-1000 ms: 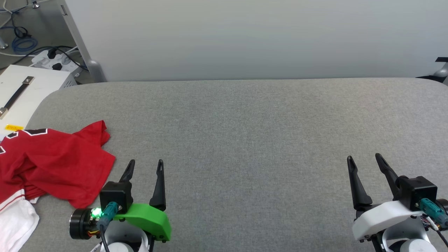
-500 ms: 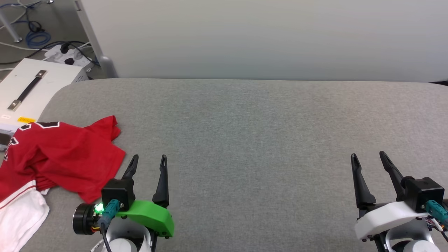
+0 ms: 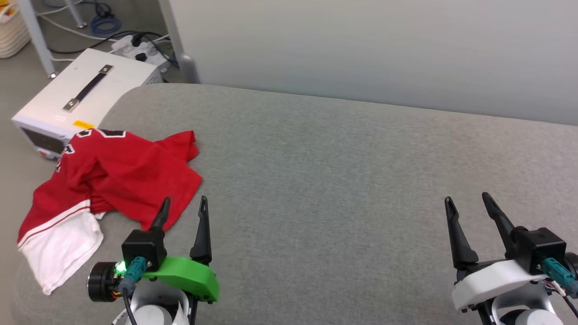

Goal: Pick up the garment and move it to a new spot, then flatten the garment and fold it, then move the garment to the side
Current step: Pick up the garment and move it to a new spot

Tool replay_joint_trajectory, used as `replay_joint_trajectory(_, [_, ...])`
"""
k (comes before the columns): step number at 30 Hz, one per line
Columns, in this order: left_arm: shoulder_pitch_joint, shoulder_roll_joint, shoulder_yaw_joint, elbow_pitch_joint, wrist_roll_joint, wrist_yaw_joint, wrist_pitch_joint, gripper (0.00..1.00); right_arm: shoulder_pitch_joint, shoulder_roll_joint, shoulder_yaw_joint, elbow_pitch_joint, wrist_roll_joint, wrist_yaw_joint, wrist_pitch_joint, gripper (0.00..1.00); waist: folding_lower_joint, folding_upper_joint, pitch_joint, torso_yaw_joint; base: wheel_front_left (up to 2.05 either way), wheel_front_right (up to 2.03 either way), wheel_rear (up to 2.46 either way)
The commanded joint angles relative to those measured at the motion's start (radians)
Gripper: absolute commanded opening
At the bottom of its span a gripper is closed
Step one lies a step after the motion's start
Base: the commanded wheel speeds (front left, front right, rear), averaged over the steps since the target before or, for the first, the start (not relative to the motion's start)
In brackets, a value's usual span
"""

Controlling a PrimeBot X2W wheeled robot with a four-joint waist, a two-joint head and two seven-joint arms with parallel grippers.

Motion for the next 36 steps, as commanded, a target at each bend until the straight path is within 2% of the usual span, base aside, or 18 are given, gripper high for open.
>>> replay_joint_trajectory(1, [-0.019, -0.003, 0.005, 0.000, -0.009, -0.006, -0.011, 1.00, 0.011, -0.001, 0.003, -0.010, -0.004, -0.004, 0.000, 1.00, 0.0000, 0.0000, 0.006, 0.050, 0.00, 0.00, 0.00])
replay_joint_trajectory(15, [-0.019, -0.003, 0.034, 0.019, -0.029, -0.019, -0.044, 1.00, 0.012, -0.005, 0.019, -0.042, -0.032, -0.006, -0.007, 1.00, 0.0000, 0.0000, 0.024, 0.225, 0.00, 0.00, 0.00])
replay_joint_trajectory(25, [-0.029, -0.004, 0.031, 0.028, -0.049, -0.020, -0.065, 1.00, 0.016, -0.011, 0.020, -0.076, -0.040, -0.006, -0.001, 1.00, 0.0000, 0.0000, 0.036, 0.305, 0.00, 0.00, 0.00])
replay_joint_trajectory(36, [-0.045, -0.004, 0.031, 0.049, -0.070, -0.023, -0.087, 1.00, 0.014, -0.022, 0.025, -0.107, -0.032, -0.007, 0.001, 1.00, 0.0000, 0.0000, 0.053, 0.361, 0.00, 0.00, 0.00])
